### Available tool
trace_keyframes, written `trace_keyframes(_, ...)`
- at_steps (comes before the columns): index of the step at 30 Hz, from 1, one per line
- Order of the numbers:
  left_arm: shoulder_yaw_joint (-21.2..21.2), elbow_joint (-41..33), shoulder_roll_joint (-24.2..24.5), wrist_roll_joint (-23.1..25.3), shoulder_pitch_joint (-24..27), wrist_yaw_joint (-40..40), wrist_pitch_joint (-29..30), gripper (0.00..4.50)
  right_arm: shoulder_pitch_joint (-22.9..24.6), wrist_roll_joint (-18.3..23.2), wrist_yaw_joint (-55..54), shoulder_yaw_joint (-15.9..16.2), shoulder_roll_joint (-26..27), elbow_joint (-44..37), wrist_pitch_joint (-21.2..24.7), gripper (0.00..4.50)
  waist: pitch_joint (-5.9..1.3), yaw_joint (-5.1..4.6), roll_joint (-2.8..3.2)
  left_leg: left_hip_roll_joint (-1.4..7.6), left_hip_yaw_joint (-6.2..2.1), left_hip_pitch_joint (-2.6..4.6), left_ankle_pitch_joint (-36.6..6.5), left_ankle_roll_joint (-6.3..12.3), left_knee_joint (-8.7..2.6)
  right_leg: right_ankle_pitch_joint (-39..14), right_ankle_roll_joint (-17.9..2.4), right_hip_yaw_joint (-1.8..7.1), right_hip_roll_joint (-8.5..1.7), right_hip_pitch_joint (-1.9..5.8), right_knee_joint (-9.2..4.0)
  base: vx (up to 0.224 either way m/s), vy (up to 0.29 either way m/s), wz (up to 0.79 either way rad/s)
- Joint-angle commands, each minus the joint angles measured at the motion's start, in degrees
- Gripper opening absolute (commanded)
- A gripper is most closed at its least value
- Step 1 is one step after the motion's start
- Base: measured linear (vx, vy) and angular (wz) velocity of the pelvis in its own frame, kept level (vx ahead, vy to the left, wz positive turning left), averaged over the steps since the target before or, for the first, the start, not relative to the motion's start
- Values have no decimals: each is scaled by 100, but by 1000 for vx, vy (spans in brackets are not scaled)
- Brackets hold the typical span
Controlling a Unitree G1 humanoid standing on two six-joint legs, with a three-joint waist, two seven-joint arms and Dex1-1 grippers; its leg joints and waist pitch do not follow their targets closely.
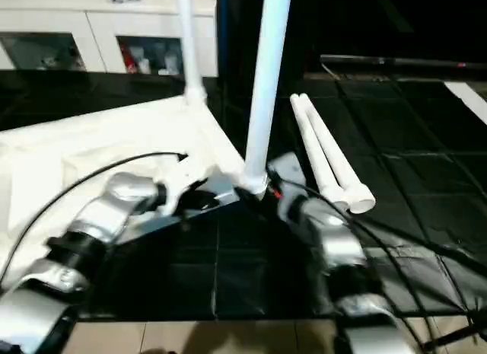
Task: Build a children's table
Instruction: Rotate leg to tighten
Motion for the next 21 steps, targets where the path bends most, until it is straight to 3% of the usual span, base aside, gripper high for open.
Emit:
trace_keyframes(1,-177,0,128,-27,20,-440,-368,0,24,137,613,98,-210,-192,27,445,-379,38,0,197,-38,35,-1060,459,-299,-605,-1296,253,-381,363,-410,0,0,0)
trace_keyframes(9,-519,227,710,-29,18,-1709,-1174,0,-15,307,2396,430,-1009,-469,-45,445,-382,155,13,234,-29,51,-1114,424,-290,-689,-1366,246,-391,335,-388,0,0,0)
trace_keyframes(17,-710,303,841,-71,-38,-2306,-1609,0,-275,173,2955,816,-1005,-266,-178,445,-387,176,-4,237,-31,49,-1093,380,-288,-734,-1388,247,-401,325,-368,0,0,0)
trace_keyframes(21,-768,279,839,-41,-18,-2386,-1678,0,-352,145,2951,857,-911,-166,-183,403,-393,208,7,249,-30,65,-1070,352,-289,-661,-1410,252,-400,316,-352,0,0,0)
